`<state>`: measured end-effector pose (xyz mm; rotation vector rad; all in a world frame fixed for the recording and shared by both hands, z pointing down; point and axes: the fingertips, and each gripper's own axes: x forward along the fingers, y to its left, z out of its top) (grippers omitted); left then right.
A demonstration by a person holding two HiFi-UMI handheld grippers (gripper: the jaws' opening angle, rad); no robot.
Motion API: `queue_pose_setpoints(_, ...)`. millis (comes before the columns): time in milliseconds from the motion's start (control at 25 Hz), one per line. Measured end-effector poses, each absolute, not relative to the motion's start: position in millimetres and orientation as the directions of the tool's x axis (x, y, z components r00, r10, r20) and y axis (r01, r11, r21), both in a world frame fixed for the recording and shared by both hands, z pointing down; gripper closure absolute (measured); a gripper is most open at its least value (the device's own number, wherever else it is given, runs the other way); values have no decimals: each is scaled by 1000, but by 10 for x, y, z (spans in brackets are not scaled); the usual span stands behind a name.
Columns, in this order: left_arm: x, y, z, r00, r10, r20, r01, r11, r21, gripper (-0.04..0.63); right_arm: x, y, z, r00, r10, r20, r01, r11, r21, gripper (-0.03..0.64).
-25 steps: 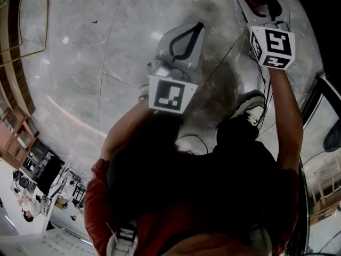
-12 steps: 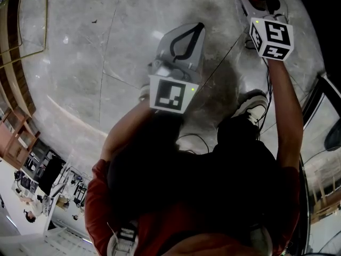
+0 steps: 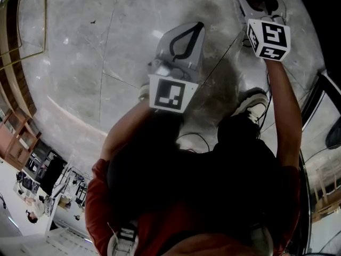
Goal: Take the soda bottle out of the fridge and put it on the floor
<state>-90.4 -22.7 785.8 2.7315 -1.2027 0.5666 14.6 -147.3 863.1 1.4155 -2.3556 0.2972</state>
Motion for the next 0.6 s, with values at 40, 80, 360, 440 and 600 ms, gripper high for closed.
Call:
queue_pose_setpoints(40, -907, -229, 7857, 618, -691, 376, -729, -682, -55, 595, 145, -1473, 8631, -421, -804, 420, -884, 468, 11, 305)
queue_pose_setpoints(80, -909, -229, 7857, 618, -690, 376, -729, -683, -56, 595, 144, -1472, 8632, -419, -805, 421, -885, 465, 9, 305)
queue_pose_setpoints(360, -889, -222, 7876, 620, -687, 379, -729, -683, -44, 595, 130, -1451, 8607, -415, -803, 428, -885, 465, 14, 304)
queue_pose_setpoints(440, -883, -218, 7886, 620, -685, 383, -727, -685, -47, 595, 137, -1440, 8573, -410, -811, 418, -888, 459, 19, 286)
queue_pose_setpoints(600, -891, -224, 7878, 619, -687, 381, -730, -682, -44, 595, 156, -1411, 8522, -405, -818, 408, -897, 443, -2, 272)
